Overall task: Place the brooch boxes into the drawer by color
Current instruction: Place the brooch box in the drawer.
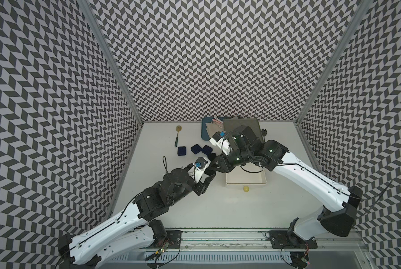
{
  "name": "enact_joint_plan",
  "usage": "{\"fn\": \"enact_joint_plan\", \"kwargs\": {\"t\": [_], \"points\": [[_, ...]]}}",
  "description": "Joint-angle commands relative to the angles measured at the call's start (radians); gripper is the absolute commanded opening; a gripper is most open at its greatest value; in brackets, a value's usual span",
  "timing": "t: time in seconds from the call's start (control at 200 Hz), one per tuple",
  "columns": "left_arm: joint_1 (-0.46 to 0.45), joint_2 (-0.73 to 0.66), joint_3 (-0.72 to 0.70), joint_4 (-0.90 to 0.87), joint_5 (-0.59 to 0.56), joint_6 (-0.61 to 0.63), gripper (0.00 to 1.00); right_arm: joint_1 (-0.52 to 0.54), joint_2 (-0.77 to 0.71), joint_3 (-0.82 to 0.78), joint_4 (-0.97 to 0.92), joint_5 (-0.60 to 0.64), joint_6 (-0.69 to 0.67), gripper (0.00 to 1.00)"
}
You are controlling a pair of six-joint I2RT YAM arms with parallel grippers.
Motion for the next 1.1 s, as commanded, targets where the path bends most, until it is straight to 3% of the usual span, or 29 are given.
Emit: {"fn": "enact_joint_plan", "kwargs": {"t": [0.0, 0.075, 0.11, 0.165, 0.19, 0.21, 0.23, 0.411, 0.506, 0.761, 1.097], "points": [[-0.005, -0.008, 0.039, 0.024, -0.018, 0.007, 0.47, 0.005, -0.038, -0.011, 0.061, -0.021, 0.020, 0.25], [-0.005, -0.005, 0.040, 0.023, -0.023, 0.005, 0.48, 0.003, -0.052, -0.018, 0.078, 0.004, 0.030, 0.18], [-0.005, -0.002, 0.040, 0.023, -0.028, 0.002, 0.53, 0.003, -0.063, -0.025, 0.092, 0.013, 0.037, 0.16], [-0.005, 0.001, 0.039, 0.025, -0.035, -0.009, 0.67, -0.006, -0.084, -0.042, 0.121, 0.020, 0.055, 0.13], [-0.005, 0.001, 0.039, 0.029, -0.033, -0.015, 0.78, -0.009, -0.094, -0.054, 0.139, 0.024, 0.063, 0.12], [-0.005, 0.001, 0.038, 0.032, -0.029, -0.019, 0.95, -0.014, -0.106, -0.064, 0.152, 0.029, 0.071, 0.12], [-0.004, 0.001, 0.038, 0.035, -0.029, -0.024, 0.99, -0.019, -0.115, -0.073, 0.164, 0.034, 0.077, 0.12], [0.006, -0.010, 0.025, 0.062, -0.048, -0.083, 1.00, -0.139, -0.220, -0.179, 0.250, 0.029, 0.142, 0.11], [0.065, 0.001, 0.019, 0.058, -0.056, -0.139, 1.00, -0.222, -0.289, -0.269, 0.287, -0.003, 0.163, 0.12], [0.412, 0.111, 0.015, 0.038, 0.254, -0.230, 1.00, -0.284, -0.391, -0.528, 0.340, 0.001, 0.183, 0.11], [0.493, 0.110, -0.012, 0.083, 0.358, -0.220, 1.00, -0.295, -0.462, -0.820, 0.608, 0.065, 0.298, 0.10]]}}
